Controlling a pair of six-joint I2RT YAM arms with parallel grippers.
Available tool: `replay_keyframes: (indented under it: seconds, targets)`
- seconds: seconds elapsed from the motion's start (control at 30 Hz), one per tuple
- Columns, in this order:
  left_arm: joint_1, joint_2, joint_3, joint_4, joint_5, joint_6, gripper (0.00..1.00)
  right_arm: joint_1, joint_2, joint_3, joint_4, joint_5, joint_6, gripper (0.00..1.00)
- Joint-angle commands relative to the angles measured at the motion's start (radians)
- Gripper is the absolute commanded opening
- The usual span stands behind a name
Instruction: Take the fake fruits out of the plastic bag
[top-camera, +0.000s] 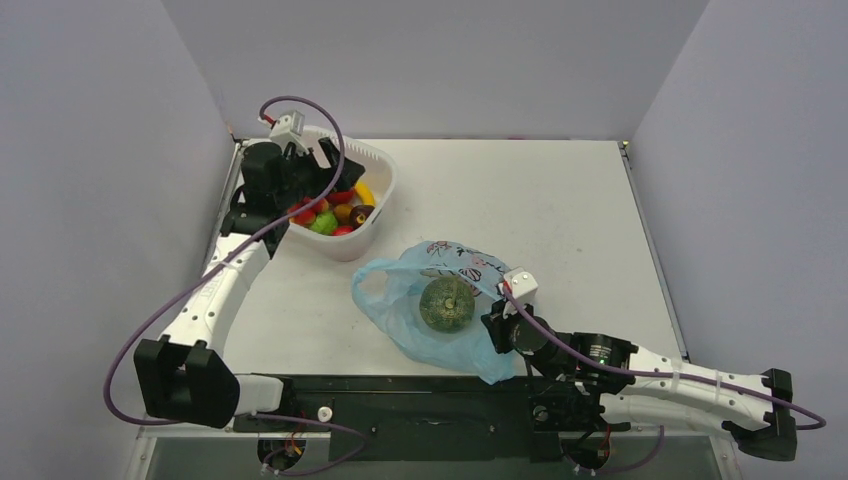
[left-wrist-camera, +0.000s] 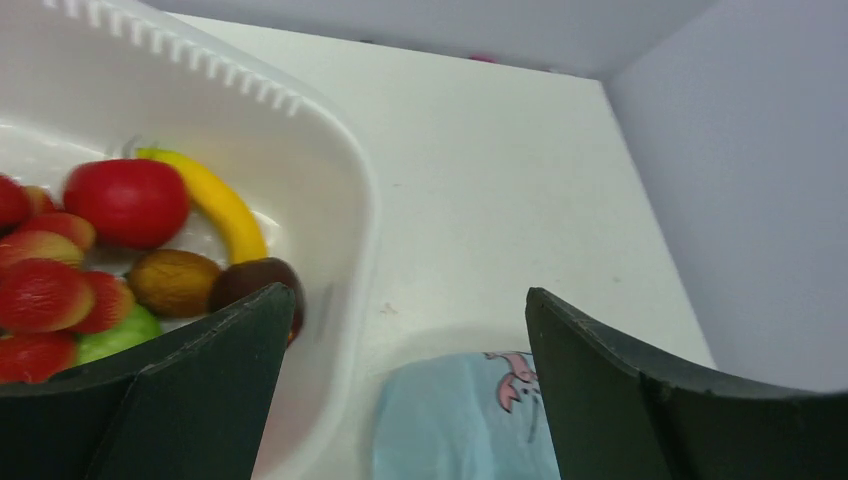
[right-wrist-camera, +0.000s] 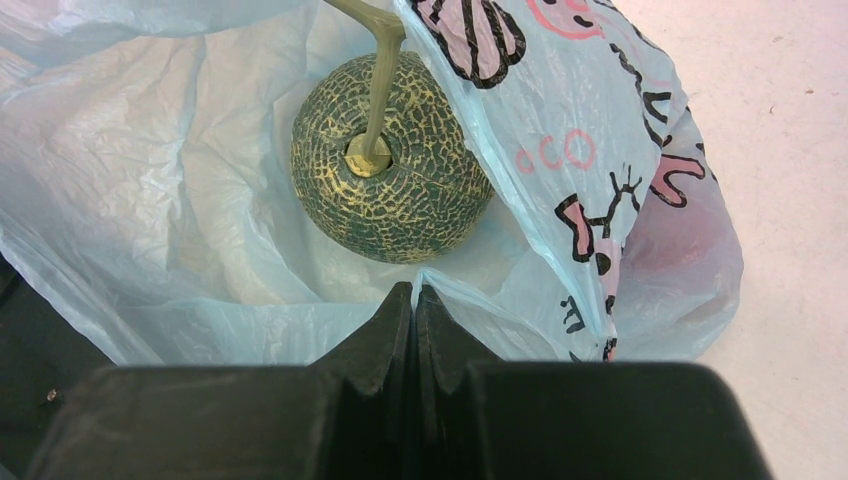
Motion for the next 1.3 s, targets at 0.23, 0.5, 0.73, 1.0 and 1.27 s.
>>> replay_keyframes:
  seconds: [0.23, 0.5, 0.73, 1.0, 1.27]
  targets:
    - [-0.344, -0.427, -0.459, 0.456, 0.042, -0.396, 0.88, 0.009, -0.010, -0.006, 0.037, 0.021, 0.000, 0.00]
    - [-0.642, -0.521, -0.470, 0.441, -0.086, -0.278, 0.87, 0.009, 0.024, 0.002, 0.038, 0.015, -0.004, 0.00]
    - [-0.893, -0.439, -0.411, 0.442, -0.091, -0.182, 0.88, 0.009, 0.030, 0.006, 0.031, 0.034, 0.003, 0.00]
    - [-1.052, -0.250, -0.282, 0.260, -0.198, -0.095, 0.83, 0.009, 0.019, 0.005, 0.029, 0.045, 0.006, 0.00]
    - [-1.151, -0.191, -0.274, 0.166, -0.503, -0.124, 0.79, 0.009, 0.027, 0.005, 0.030, 0.042, 0.006, 0.00]
